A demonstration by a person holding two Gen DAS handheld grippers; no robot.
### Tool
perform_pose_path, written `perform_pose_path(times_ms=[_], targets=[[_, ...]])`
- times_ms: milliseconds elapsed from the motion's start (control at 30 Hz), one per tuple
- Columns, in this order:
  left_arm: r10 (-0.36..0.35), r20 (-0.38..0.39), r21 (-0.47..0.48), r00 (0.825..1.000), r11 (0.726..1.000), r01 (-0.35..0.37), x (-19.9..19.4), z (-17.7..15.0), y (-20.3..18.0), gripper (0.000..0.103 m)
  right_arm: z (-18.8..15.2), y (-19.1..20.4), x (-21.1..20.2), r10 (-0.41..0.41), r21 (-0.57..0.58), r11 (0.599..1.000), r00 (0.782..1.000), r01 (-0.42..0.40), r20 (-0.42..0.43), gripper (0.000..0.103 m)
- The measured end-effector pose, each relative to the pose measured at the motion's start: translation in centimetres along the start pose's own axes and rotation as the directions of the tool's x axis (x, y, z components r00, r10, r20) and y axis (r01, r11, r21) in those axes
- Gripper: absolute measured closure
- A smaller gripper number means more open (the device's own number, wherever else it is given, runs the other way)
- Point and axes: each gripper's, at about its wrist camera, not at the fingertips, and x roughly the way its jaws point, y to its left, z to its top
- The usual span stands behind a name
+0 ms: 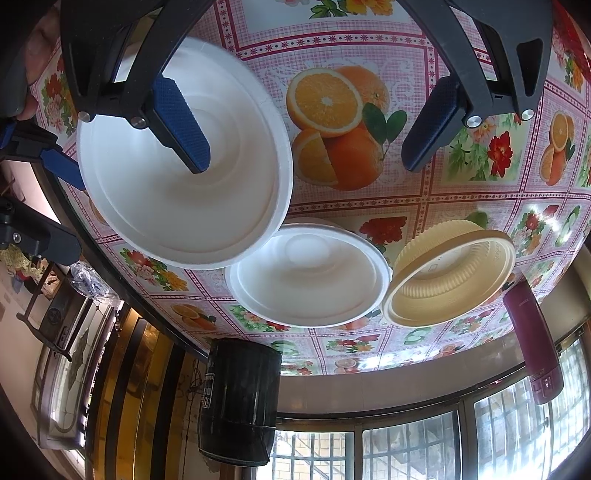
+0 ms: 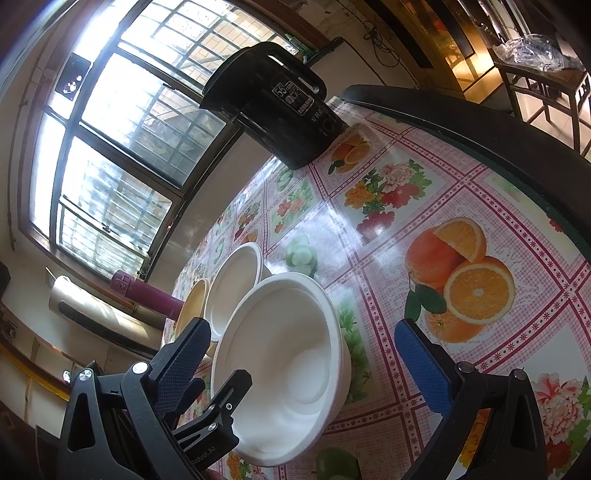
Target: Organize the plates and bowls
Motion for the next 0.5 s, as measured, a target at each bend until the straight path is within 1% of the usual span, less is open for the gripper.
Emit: perform_pose_path(times_ms=[67, 200, 333, 500], targets=[[0.001, -0.001, 0.000, 1.000, 1.000, -0.001, 0.01, -0.01, 0.00, 0.000, 0.02, -0.04, -0.04, -0.005, 0.001, 1.000, 1.000, 0.005, 0.003, 0.005], [0.004, -0.005, 0.004, 1.000, 1.000, -0.004, 0.01, -0.04, -0.12, 0.000, -0.02, 0.09, -0.02, -0.021, -0.010, 1.000, 1.000, 0.021, 0.002, 0.021], [0.004, -0.003, 0.005, 1.000, 1.000, -0.004, 0.01, -0.02, -0.15, 0.000, -0.01, -0.03, 0.15, -0.022, -0.008, 1.000, 1.000, 0.022, -0.010, 0.022], [0.004, -0.007, 0.009, 1.000, 1.000, -0.004, 0.02, -0.07, -0.22, 0.000, 0.08, -0.04, 0.07, -0.028, -0.010, 1.000, 1.000, 0.028, -0.001, 0.022]])
